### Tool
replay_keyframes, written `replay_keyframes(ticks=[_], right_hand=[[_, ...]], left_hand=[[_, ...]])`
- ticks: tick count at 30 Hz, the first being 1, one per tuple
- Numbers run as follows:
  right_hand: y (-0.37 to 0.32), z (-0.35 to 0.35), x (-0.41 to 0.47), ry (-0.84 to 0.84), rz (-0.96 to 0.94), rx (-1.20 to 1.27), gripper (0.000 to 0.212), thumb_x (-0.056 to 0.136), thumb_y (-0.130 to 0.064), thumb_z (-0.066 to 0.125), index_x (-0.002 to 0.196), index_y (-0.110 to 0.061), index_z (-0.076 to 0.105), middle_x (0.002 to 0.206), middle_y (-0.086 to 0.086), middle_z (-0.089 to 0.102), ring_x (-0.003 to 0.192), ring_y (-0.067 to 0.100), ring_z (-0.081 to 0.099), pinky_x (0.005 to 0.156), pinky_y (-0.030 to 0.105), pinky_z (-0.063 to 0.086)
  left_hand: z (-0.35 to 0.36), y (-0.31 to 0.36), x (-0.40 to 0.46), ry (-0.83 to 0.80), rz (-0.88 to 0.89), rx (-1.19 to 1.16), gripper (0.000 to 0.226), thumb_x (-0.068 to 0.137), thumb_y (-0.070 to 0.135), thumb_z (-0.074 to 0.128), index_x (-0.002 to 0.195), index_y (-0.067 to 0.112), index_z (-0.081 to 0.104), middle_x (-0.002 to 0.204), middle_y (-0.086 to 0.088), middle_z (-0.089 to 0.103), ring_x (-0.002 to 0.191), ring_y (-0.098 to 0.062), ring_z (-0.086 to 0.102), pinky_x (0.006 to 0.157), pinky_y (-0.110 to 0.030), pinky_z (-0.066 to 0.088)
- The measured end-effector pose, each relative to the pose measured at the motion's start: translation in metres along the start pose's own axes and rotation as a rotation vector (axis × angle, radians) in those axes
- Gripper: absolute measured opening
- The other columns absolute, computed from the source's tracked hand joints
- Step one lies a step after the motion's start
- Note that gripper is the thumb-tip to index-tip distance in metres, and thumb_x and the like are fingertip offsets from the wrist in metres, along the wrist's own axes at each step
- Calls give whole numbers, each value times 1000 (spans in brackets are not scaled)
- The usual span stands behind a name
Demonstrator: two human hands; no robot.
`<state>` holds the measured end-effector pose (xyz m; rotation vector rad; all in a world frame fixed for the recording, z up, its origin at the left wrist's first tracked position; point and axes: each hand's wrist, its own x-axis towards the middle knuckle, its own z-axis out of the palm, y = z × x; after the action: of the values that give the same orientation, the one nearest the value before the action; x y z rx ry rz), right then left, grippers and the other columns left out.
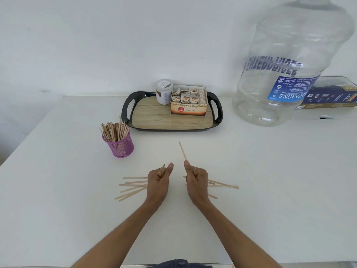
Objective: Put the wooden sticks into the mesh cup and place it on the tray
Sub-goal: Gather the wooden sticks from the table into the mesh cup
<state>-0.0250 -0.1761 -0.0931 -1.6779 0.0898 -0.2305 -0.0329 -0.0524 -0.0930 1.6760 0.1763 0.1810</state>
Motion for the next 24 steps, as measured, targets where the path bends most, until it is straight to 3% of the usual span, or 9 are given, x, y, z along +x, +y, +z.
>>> replay_keyframes(ticks=[4, 7, 10, 12, 14, 15, 17, 21, 24], right_hand=[[-1, 1, 0, 0, 4, -9, 61, 92, -18, 65, 56, -19, 16, 53, -1, 15, 54, 17, 16, 54, 35, 26], [-2, 3, 2, 11, 40, 6, 63, 97, -22, 61, 54, -23, 15, 48, -10, 14, 49, 13, 14, 52, 29, 26], [-5, 5, 5, 14, 94, 1, 61, 100, -31, 55, 53, -18, 17, 47, -9, 17, 48, 13, 16, 51, 30, 23], [-9, 7, 8, 9, 111, 20, 61, 102, -36, 49, 53, -10, 22, 48, -1, 22, 49, 17, 20, 51, 32, 24], [-16, 10, 11, -12, 135, 86, 60, 104, -41, 40, 51, -15, 27, 48, -2, 25, 47, 16, 22, 48, 30, 21], [-20, 11, 14, -27, 151, 129, 59, 105, -42, 36, 51, -18, 29, 47, -4, 27, 45, 14, 22, 45, 27, 20], [-28, 16, 20, -54, 170, 204, 60, 105, -44, 32, 53, -16, 34, 46, -3, 32, 43, 13, 26, 43, 25, 21], [-48, 34, 34, -81, 155, 333, 62, 107, -38, 28, 54, -10, 42, 50, 7, 44, 46, 19, 44, 48, 27, 38], [-68, 55, 51, -90, 143, 415, 56, 108, -33, 28, 61, -7, 46, 62, 17, 50, 56, 22, 55, 57, 20, 49]], left_hand=[[-1, 3, 1, -37, 37, -50, 59, 98, 29, 55, 56, 5, 21, 51, -8, 20, 49, -19, 17, 59, -10, 39], [0, 3, 3, -12, 15, -68, 63, 95, 31, 60, 57, 2, 20, 54, -19, 17, 53, -26, 16, 61, -12, 38], [2, 6, 5, 7, -7, -101, 65, 95, 29, 60, 54, -1, 20, 50, -22, 17, 53, -32, 12, 88, -7, 42], [2, 7, 9, 30, -27, -76, 64, 97, 34, 56, 52, -2, 28, 49, -15, 21, 48, -23, 16, 76, -11, 44], [-2, 10, 14, 74, -40, -48, 61, 101, 42, 46, 56, 3, 57, 49, -5, 27, 47, -13, 25, 53, -18, 34], [-5, 12, 16, 96, -38, -55, 58, 102, 46, 40, 68, 11, 70, 49, 0, 29, 47, -11, 27, 49, -18, 30], [-12, 19, 22, 128, -21, -97, 54, 103, 49, 33, 90, 20, 76, 48, 4, 32, 46, -8, 29, 45, -16, 29], [-33, 34, 40, 193, 49, -153, 55, 105, 42, 28, 94, 13, 73, 56, -5, 49, 53, -15, 43, 49, -24, 35], [-55, 43, 58, 272, 99, -99, 54, 106, 33, 29, 85, 12, 74, 76, 4, 68, 76, -4, 61, 75, -22, 45]])
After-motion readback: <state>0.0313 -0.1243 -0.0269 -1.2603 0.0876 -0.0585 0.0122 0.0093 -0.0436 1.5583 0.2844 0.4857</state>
